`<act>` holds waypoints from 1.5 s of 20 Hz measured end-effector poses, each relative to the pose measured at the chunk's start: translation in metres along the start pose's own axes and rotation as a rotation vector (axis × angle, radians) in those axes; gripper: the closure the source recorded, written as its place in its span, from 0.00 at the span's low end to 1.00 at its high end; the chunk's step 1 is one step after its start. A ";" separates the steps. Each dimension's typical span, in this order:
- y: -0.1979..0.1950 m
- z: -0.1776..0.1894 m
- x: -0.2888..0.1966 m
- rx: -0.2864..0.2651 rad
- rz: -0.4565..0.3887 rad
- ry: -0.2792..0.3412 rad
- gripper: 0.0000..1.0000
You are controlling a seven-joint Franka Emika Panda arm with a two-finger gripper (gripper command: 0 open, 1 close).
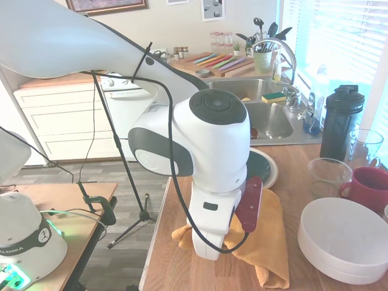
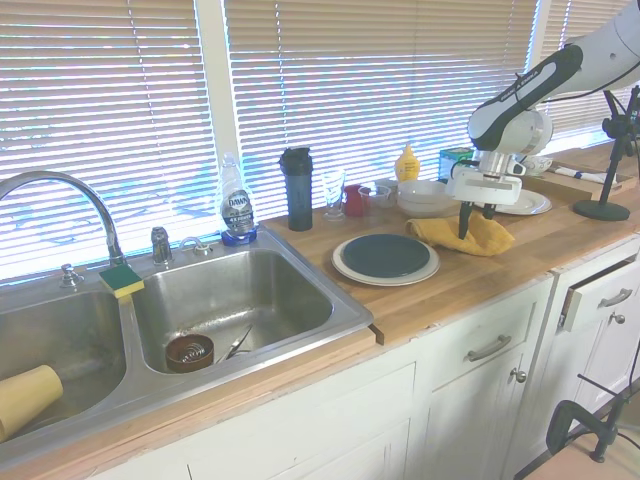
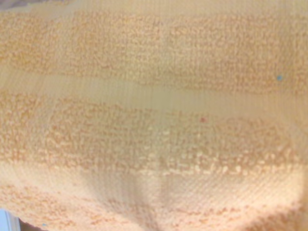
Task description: Wipe the blue plate in clockwise motion
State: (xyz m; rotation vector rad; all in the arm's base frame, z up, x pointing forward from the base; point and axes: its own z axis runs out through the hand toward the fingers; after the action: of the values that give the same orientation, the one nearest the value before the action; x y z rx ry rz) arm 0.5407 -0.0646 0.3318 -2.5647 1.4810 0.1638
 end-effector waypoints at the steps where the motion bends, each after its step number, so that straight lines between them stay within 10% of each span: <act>1: 0.000 0.000 0.000 0.000 0.000 0.000 1.00; 16: -0.005 -0.008 -0.007 0.003 -0.028 0.023 1.00; 30: -0.024 -0.145 -0.138 0.097 -0.135 0.140 1.00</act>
State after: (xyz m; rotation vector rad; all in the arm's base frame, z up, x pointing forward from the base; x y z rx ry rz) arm 0.4939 0.0340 0.5007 -2.6319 1.3180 -0.1047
